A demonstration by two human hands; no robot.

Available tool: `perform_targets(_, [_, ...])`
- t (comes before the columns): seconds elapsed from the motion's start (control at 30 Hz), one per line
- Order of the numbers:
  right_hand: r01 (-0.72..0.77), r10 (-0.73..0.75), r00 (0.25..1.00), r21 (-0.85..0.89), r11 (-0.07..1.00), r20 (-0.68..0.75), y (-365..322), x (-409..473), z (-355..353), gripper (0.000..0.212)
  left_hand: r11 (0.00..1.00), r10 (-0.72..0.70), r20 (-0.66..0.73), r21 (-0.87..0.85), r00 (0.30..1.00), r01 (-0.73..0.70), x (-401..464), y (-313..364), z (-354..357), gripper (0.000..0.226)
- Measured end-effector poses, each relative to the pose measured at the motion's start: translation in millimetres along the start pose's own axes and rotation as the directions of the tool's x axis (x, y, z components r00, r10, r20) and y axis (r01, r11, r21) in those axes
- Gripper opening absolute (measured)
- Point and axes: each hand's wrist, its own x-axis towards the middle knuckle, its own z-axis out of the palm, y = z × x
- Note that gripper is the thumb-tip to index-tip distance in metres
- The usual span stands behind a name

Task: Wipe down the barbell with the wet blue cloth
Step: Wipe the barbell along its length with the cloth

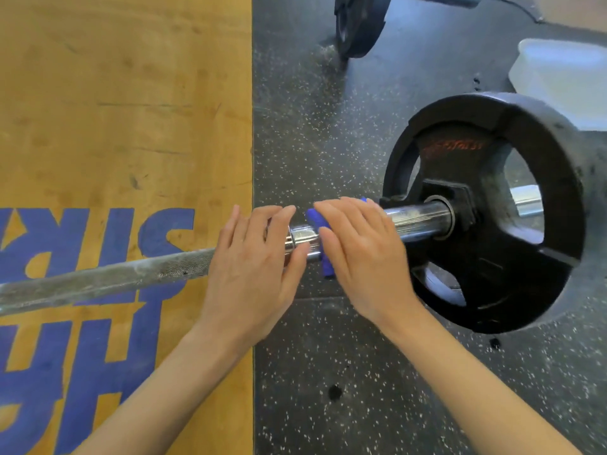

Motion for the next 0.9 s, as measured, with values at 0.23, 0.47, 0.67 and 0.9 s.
perform_targets(0.23, [-0.155, 0.153, 0.986, -0.037, 0.987, -0.065, -20.6, 4.0, 15.7, 0.046, 0.997, 0.065, -0.014, 0.049, 0.998, -0.065, 10.1, -12.4, -0.1, 0.053])
perform_targets(0.47, [-0.240, 0.238, 0.965, -0.004, 0.971, -0.114, -7.0, 4.2, 11.3, 0.043, 0.998, 0.049, -0.014, 0.030, 0.999, -0.048, 7.4, -8.3, 0.3, 0.054])
perform_targets(0.67, [-0.050, 0.049, 0.996, -0.015, 0.999, -0.080, 14.2, 4.2, -1.5, 0.040, 0.999, 0.044, -0.015, 0.015, 0.999, -0.044, 2.9, -5.5, -1.8, 0.053])
perform_targets(0.9, [-0.011, 0.011, 1.000, -0.011, 1.000, -0.020, 15.2, -8.8, -4.7, 0.046, 0.999, 0.047, -0.009, 0.016, 0.999, -0.047, -3.4, -3.9, -1.2, 0.054])
